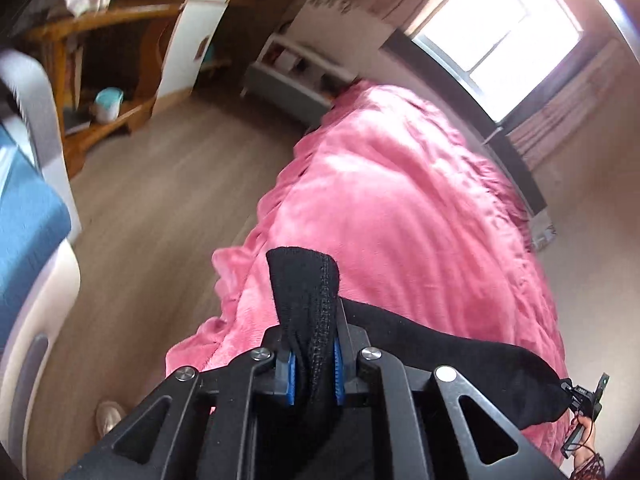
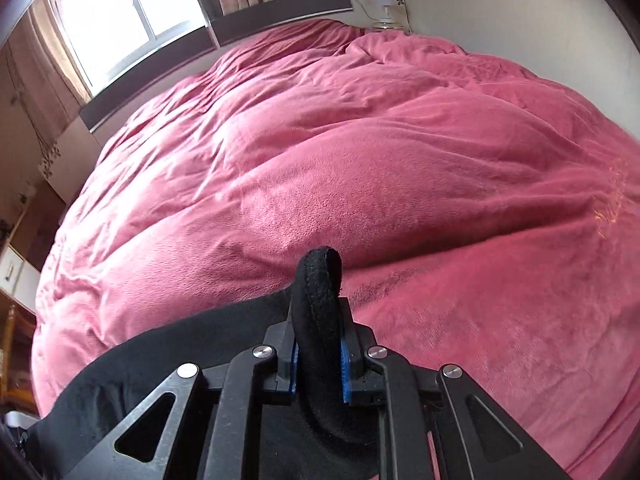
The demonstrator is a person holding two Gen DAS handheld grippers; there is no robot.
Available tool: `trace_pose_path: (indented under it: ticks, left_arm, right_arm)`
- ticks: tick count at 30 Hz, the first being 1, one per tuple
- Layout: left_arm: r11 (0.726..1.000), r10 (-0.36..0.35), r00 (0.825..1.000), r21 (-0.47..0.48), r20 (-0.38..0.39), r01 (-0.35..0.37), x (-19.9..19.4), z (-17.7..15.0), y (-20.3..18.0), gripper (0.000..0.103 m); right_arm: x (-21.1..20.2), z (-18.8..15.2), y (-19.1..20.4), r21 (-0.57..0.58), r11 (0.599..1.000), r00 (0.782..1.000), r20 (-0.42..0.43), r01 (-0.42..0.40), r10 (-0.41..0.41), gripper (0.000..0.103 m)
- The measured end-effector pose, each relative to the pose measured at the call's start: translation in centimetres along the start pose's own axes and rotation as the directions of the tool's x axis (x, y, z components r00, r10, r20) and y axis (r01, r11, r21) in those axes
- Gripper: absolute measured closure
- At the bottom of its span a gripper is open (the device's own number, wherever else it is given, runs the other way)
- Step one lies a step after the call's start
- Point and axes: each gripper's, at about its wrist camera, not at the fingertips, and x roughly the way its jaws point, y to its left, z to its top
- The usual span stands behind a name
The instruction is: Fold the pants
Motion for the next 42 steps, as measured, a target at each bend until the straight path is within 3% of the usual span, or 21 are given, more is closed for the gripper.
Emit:
trace_pose_path:
  ticks: [7, 18, 30, 42]
  left_arm:
    - [0.992, -0.121, 0.988, 0.047, 0.091, 0.117, -7.6, -1.6, -1.7, 0.091]
    - [0.979, -0.203, 0.962, 0.017, 0.181, 0.203, -15.7, -8.0, 0.6, 0.091]
    - [0.967, -0.214, 0.957, -0.094, 0.197, 0.236, -17.9, -16.0, 6.3, 0.091]
    - [0.970, -0.157, 0.973, -0.158, 0.166, 0.184, -16.8, -21.2, 9.7, 0.090]
  right_arm:
    - [-5.8, -1.9, -2.4, 0.046, 0.997, 0.997, 0.057, -0.063, 0.061, 0.088]
    - [-14.1, -7.5, -8.9, 0.119, 0.978, 0.980, 0.124, -0.169, 0.155, 0.089]
    - [-17.0, -16.5, -15.8, 0.203, 0.948, 0.964, 0.154, -0.246, 0.218, 0.089]
    - [-15.7, -24.2, -20.6, 0.339, 0.899, 0.960, 0.132, -0.277, 0.246, 0.086]
